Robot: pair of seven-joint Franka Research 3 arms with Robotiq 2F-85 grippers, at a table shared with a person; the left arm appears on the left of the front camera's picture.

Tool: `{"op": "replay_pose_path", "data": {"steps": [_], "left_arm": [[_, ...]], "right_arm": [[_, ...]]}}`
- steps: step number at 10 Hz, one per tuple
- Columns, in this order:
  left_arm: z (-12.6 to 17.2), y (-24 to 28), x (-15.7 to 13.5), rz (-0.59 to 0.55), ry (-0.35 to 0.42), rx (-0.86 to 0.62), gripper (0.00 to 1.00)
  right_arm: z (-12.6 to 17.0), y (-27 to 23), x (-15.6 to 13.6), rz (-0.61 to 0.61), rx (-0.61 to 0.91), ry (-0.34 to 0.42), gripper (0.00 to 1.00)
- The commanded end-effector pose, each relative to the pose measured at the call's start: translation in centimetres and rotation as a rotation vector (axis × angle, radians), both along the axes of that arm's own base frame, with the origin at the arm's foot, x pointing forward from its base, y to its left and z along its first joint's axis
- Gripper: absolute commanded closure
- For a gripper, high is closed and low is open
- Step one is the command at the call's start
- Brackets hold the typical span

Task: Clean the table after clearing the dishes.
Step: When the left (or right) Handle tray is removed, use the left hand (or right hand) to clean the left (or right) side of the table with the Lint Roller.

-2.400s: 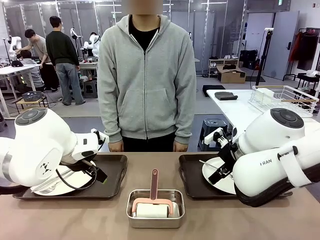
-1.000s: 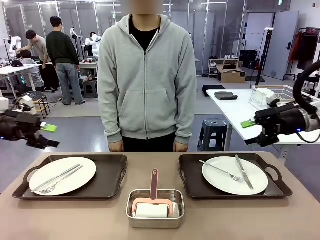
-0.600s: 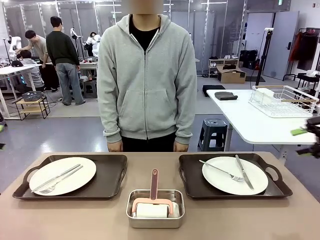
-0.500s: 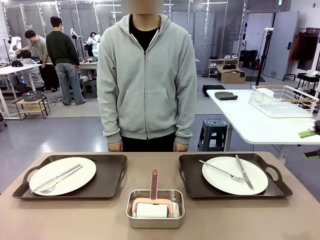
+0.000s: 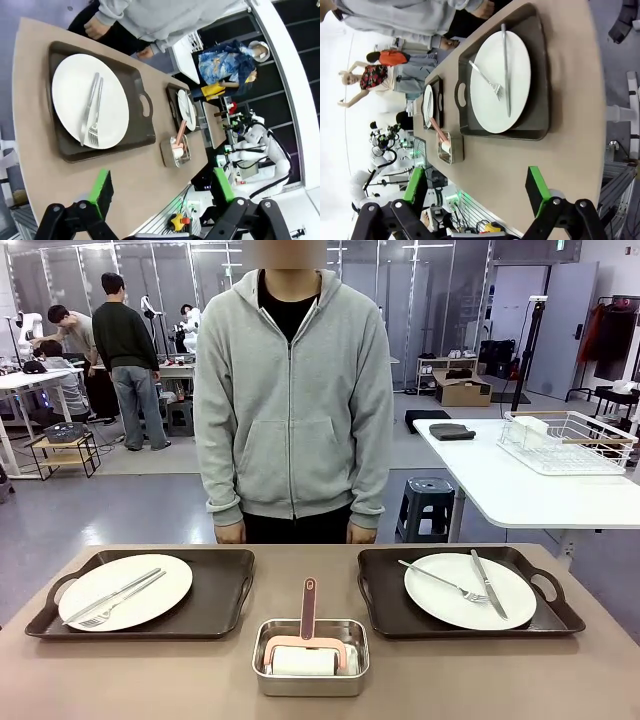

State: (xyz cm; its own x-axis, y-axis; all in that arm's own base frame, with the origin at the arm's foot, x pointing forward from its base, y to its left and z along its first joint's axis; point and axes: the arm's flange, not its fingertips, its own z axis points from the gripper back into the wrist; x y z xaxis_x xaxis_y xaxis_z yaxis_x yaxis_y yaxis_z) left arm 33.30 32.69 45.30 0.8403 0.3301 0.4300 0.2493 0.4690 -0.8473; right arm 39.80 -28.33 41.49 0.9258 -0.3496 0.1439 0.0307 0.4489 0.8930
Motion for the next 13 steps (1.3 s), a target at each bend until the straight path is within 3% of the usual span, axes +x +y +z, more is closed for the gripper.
{"op": "replay_pose_path", "data": {"steps": [1,13], "left_arm": [[1.0,-0.1,0.2,0.006,0.017,-0.012,0.00],[0.1,0.1,-0.1,0.006,0.007,-0.003,0.00]], "right_arm": [[-0.4,-0.7,-0.9,-0.019,0.016,-0.001,0.00],[-0.2,-0.9,-0.7,-0.023,0.004,0.004,0.00]]}}
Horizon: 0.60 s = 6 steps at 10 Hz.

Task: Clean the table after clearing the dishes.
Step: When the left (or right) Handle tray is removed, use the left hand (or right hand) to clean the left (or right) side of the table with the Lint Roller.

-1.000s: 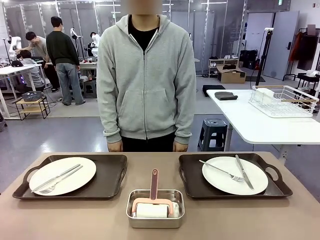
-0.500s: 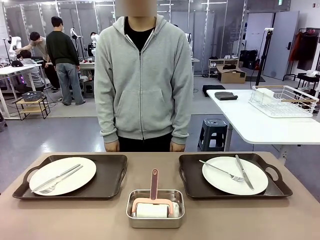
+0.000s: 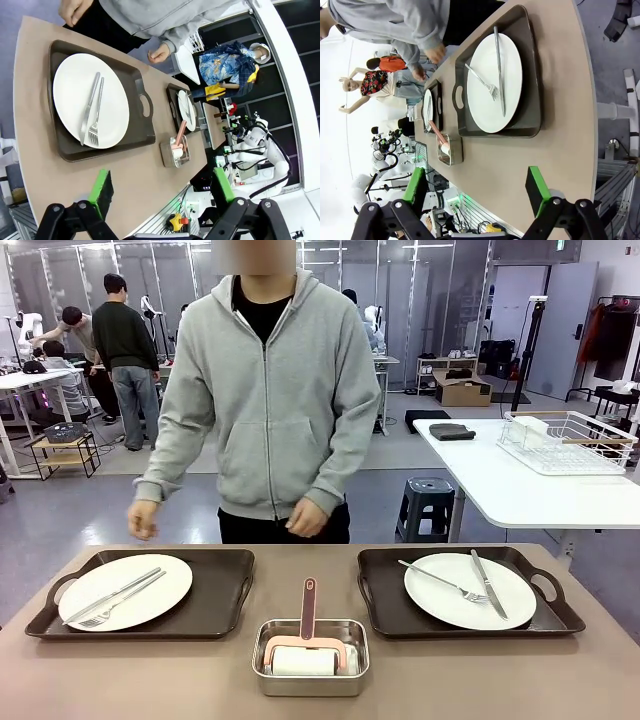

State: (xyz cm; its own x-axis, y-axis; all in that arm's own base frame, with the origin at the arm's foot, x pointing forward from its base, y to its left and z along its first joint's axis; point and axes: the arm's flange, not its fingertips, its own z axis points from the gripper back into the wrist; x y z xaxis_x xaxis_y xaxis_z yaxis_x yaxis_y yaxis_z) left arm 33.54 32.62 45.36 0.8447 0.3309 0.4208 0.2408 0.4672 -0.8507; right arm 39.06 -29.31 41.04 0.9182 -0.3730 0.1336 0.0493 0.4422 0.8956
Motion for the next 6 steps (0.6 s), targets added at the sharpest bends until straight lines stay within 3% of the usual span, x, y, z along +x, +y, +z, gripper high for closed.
{"op": "replay_pose_path", "data": {"steps": [1,6], "left_arm": [[0.05,0.19,-0.31,0.006,-0.003,-0.001,0.00],[0.05,0.19,-0.31,0.006,-0.003,-0.001,0.00]], "right_arm": [[0.23,0.09,0.00,0.001,-0.002,-0.005,0.00],[0.23,0.09,0.00,0.001,-0.002,-0.005,0.00]]}}
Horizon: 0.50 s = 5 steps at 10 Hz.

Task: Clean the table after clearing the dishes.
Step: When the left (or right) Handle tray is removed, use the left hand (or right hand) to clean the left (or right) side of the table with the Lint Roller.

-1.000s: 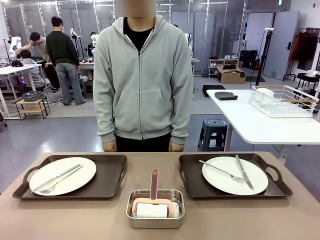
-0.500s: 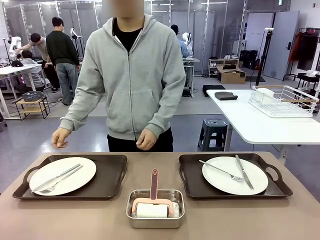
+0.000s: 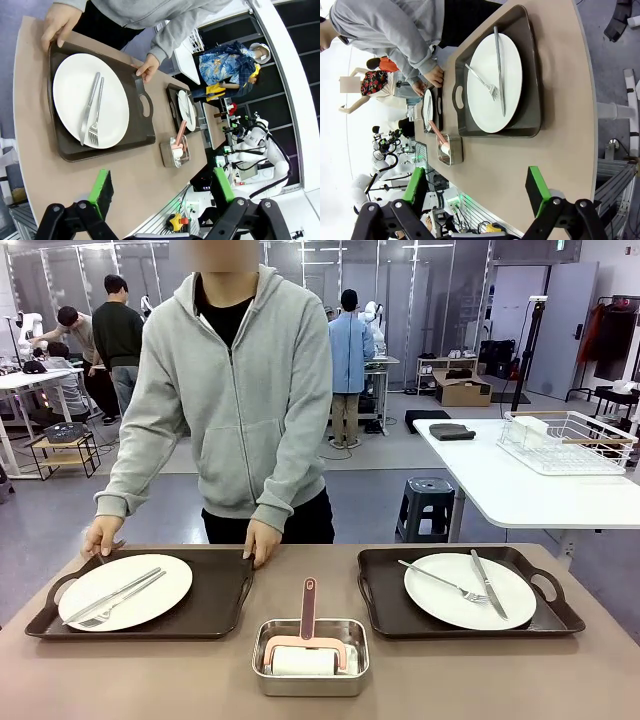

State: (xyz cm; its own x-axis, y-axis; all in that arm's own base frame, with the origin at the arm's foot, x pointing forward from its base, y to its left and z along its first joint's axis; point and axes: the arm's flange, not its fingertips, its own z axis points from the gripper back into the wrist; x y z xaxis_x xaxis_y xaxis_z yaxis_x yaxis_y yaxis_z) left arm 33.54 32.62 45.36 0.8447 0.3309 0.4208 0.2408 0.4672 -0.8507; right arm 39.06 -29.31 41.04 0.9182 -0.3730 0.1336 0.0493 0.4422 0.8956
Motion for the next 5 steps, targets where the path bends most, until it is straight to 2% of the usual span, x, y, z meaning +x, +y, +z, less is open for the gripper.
{"op": "replay_pose_path", "data": {"steps": [1,5], "left_arm": [[0.05,0.19,-0.31,0.006,-0.003,-0.001,0.00],[0.05,0.19,-0.31,0.006,-0.003,-0.001,0.00]], "right_arm": [[0.23,0.09,0.00,0.001,-0.002,-0.005,0.00],[0.23,0.09,0.00,0.001,-0.002,-0.005,0.00]]}}
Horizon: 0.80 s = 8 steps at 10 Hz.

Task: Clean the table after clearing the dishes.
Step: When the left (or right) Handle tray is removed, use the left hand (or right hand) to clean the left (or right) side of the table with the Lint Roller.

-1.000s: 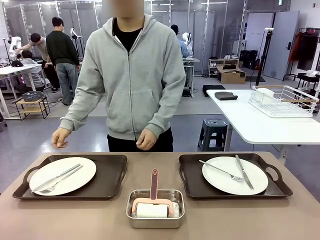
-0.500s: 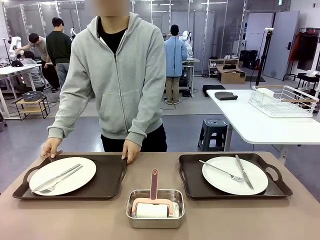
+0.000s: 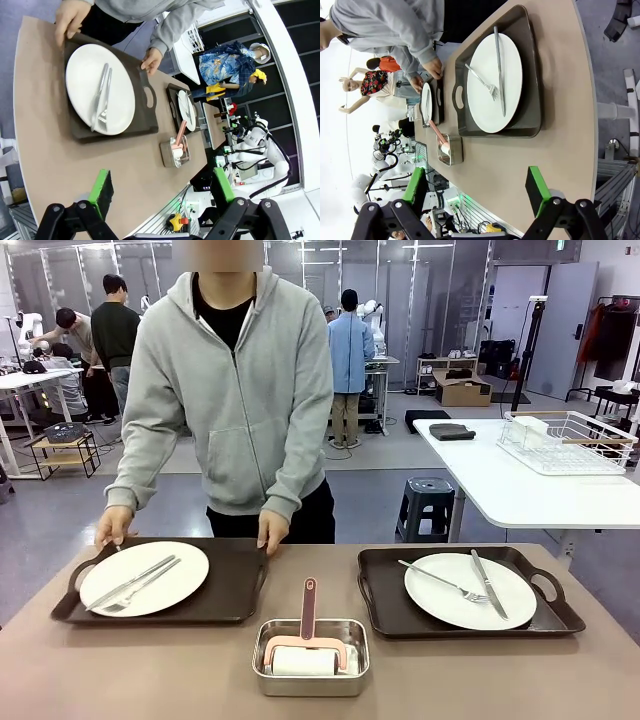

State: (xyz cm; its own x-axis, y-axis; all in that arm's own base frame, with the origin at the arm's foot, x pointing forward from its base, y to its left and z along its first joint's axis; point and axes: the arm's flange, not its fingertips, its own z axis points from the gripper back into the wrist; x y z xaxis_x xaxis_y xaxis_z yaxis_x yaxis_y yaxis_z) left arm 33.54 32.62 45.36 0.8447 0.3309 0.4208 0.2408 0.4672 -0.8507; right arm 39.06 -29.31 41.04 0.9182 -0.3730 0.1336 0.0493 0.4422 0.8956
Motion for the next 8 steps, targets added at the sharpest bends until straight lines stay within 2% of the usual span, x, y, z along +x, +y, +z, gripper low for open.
{"op": "replay_pose_path", "data": {"steps": [1,8], "left_arm": [[0.05,0.19,-0.31,0.006,-0.003,-0.001,0.00],[0.05,0.19,-0.31,0.006,-0.003,-0.001,0.00]], "right_arm": [[0.23,0.09,0.00,0.001,-0.002,-0.005,0.00],[0.23,0.09,0.00,0.001,-0.002,-0.005,0.00]]}}
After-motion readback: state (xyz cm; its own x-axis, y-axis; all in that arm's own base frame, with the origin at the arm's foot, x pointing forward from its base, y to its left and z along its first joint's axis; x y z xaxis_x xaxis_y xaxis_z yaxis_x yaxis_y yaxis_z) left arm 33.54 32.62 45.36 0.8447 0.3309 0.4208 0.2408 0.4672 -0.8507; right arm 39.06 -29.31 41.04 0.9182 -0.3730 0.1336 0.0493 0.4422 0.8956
